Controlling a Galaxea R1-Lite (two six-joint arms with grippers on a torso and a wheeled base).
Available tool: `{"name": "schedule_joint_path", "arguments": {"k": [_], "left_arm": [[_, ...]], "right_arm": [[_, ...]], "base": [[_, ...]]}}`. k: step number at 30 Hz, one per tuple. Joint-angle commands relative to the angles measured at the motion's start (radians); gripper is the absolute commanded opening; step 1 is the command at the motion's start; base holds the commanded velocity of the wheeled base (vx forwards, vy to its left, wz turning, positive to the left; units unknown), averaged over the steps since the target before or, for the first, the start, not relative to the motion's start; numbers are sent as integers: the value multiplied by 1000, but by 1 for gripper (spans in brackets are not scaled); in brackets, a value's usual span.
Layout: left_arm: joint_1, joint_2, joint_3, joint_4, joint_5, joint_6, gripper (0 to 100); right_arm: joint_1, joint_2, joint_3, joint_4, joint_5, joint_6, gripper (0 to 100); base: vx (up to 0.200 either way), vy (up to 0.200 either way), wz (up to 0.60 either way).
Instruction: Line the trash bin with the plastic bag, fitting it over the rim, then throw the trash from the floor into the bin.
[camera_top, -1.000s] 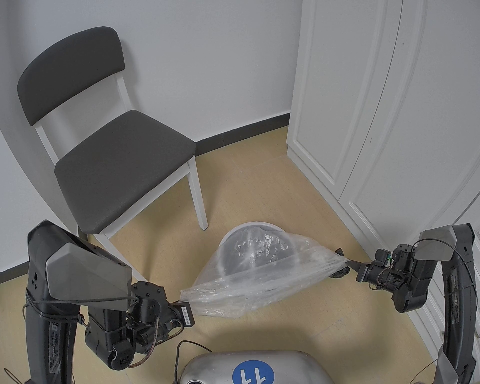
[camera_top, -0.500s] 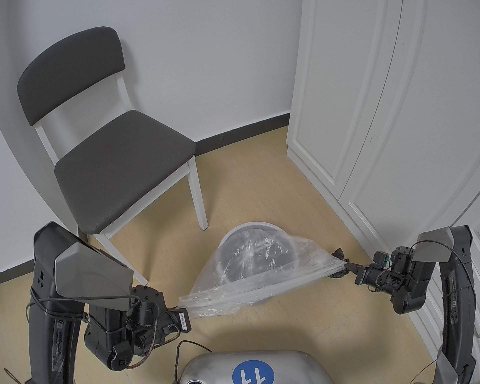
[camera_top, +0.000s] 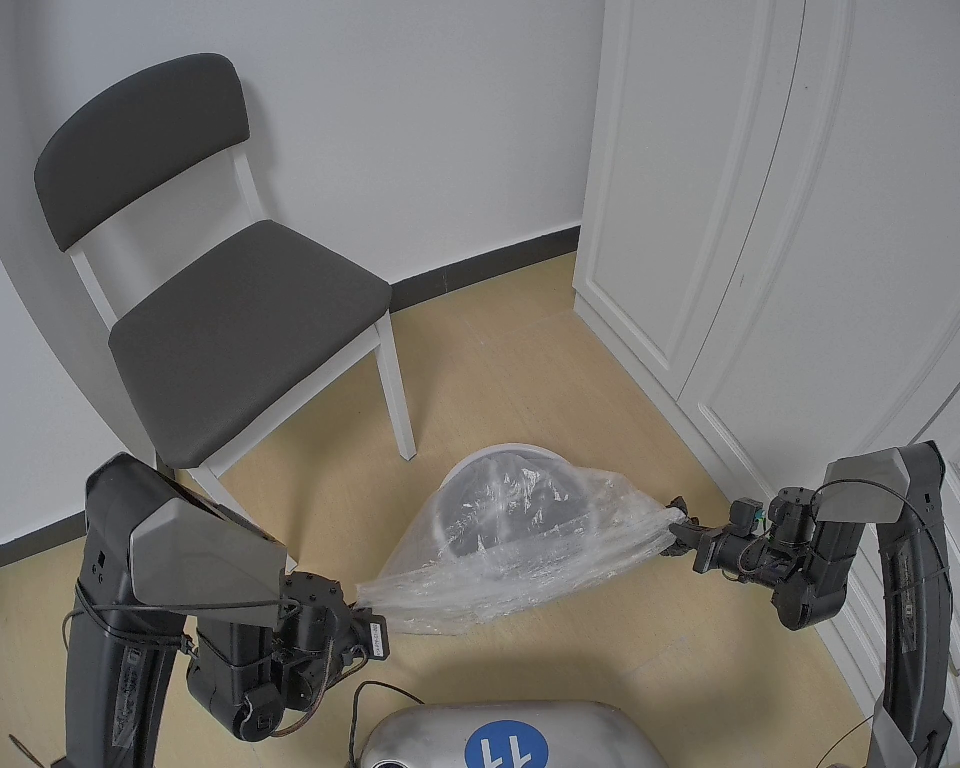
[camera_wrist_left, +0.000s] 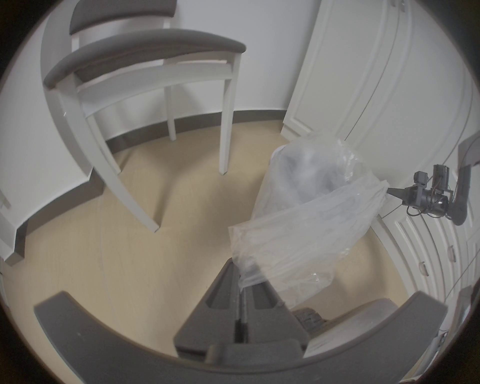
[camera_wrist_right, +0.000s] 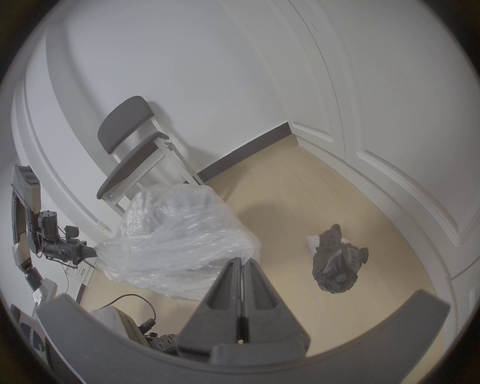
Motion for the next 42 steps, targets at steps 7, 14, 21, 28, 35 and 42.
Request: {"name": "schedule_joint_path", "arguments": {"k": [7,14,21,28,35,42], "left_arm": [[-47,36,-111,3,18,81,0],[-56,48,-51,4,18,90,0],[-41,42,43,4,6,153,0],[-29,59,67,4,1,156,0],[-23,68,73,4,-1,170,0],[-3,74,52,0,-1,170,0]], "right_arm": [[32,-77,20,-18,-5,-2,0],[13,-167,52,82,-5,-21,0],[0,-189,53,206,-5,-108,0],[-19,-178,58,275,-5,-203,0],[-36,-173,55,337,-5,-254,0],[-62,-146,33,338,-5,-274,0]], "base": [[0,0,0],[0,0,0],[0,0,0],[0,0,0],[0,0,0],[0,0,0]]}}
